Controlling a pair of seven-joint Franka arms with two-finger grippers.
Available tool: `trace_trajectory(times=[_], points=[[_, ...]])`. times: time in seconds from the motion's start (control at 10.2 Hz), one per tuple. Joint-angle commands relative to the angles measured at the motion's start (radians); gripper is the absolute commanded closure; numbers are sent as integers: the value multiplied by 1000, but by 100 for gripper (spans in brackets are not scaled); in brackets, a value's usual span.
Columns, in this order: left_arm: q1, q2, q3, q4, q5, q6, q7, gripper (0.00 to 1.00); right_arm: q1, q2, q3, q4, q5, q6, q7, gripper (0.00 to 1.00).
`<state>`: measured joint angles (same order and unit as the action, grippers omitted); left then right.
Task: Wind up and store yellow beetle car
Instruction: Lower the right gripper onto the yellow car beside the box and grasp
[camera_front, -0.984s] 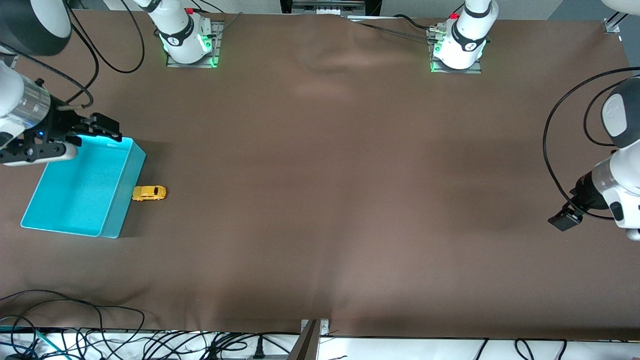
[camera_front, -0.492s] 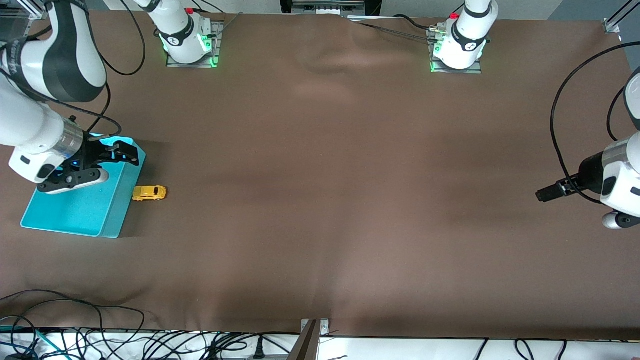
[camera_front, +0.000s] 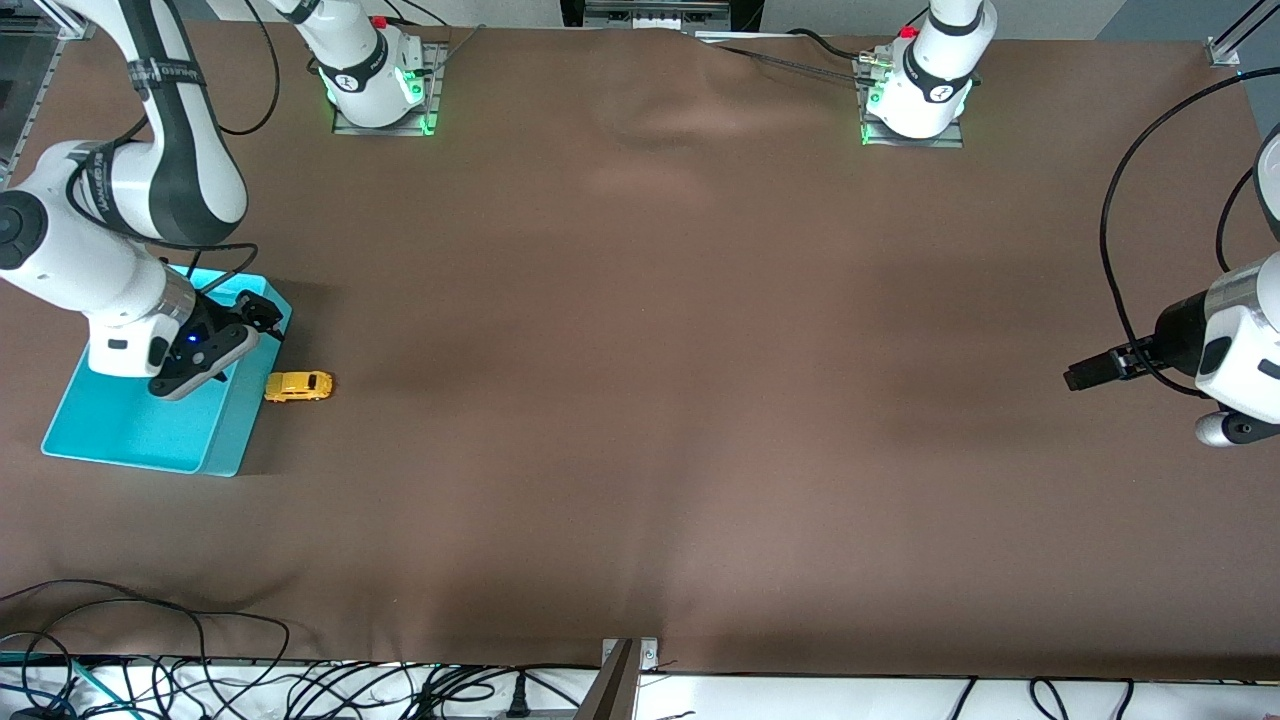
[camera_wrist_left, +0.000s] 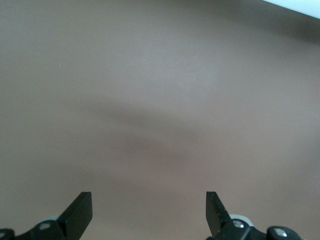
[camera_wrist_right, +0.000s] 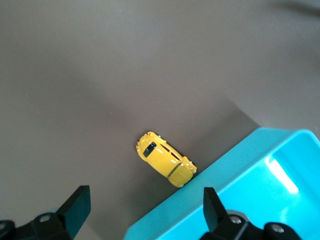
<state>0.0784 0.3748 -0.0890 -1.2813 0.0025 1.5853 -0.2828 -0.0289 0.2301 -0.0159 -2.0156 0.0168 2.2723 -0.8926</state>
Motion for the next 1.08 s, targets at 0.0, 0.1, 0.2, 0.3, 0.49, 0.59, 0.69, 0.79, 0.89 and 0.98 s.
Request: trace_trajectory(times=[0.0,0.1,0.2,0.3,0.49,0.59,0.69,0.79,0.89,0.98], points=[[17,-33,-8,-41,-51,-14,94,0,-28,55,13,-34,-9,113,-245,0],[20,-48,-8,-68,-53,-7,137,0,-40,86,13,-37,-8,142,-335,0],[35,-65,-8,-88,-56,-5,174,1,-48,125,13,-34,-5,173,-403,0],[35,-71,-8,-95,-65,4,175,1,-51,159,13,-32,-3,223,-446,0],[41,-105,-8,-145,-73,33,175,1,-55,208,14,-32,2,283,-514,0],[43,-137,-8,-194,-76,60,177,1,-55,228,16,-35,3,285,-517,0],[43,-155,-8,-217,-78,80,177,0,-55,245,16,-37,2,285,-517,0],[43,-154,-8,-207,-76,81,180,0,-55,250,16,-41,5,285,-519,0],[41,-154,-8,-205,-73,81,182,0,-55,252,16,-52,5,286,-519,0],[41,-154,-8,-205,-67,79,182,0,-55,253,17,-55,5,286,-519,0]])
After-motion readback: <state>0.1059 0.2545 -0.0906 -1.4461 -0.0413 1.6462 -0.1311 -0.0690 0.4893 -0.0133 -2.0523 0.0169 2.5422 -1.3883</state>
